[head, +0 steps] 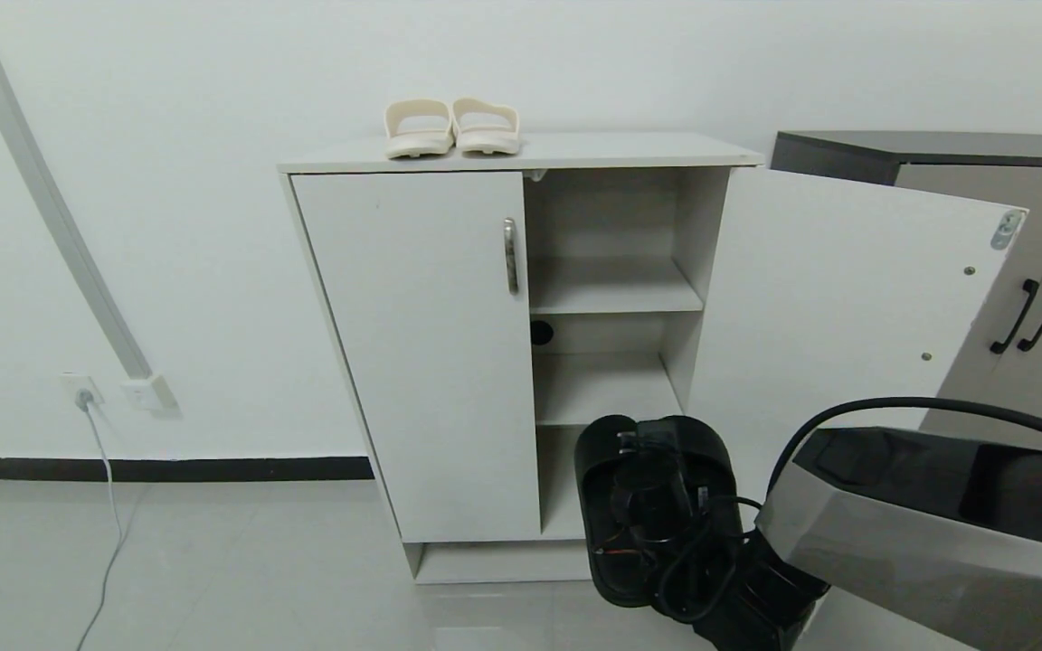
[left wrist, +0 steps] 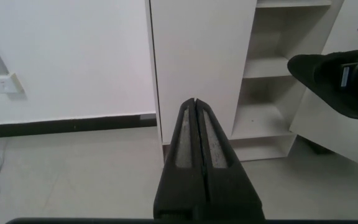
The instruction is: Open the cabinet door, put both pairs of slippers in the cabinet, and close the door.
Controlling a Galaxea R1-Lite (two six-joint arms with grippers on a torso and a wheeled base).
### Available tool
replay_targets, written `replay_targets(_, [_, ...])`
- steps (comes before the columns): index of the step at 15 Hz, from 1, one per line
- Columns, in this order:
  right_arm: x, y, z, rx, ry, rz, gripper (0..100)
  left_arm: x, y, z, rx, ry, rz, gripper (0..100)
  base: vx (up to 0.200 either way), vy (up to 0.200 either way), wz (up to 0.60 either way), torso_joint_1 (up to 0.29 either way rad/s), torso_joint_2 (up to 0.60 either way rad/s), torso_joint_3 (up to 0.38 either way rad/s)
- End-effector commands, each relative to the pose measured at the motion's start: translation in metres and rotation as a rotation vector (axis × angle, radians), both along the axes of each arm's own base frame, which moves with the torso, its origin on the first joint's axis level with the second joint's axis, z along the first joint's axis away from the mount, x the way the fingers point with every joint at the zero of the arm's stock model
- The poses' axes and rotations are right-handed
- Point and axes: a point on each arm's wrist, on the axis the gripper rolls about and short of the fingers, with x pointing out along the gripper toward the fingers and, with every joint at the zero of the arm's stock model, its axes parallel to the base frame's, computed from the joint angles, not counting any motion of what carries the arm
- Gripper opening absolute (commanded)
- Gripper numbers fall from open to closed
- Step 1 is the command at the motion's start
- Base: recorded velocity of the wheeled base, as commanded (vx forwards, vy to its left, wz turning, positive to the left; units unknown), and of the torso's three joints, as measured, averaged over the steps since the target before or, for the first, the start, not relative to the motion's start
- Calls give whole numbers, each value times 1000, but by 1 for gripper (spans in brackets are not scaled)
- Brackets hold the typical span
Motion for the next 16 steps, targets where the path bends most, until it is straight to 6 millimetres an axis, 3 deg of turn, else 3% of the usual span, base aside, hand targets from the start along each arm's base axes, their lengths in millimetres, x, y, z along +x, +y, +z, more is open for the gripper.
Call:
replay_targets(1, [4,2,0,4,-8,-1,0,0,0,0,0,1,0,0,0,0,0,-7,2,-105])
replay_targets(16, [10,9,-14,8,2,21,0,1,0,0,2,8,-2,0,0,0,0,5,2,-191])
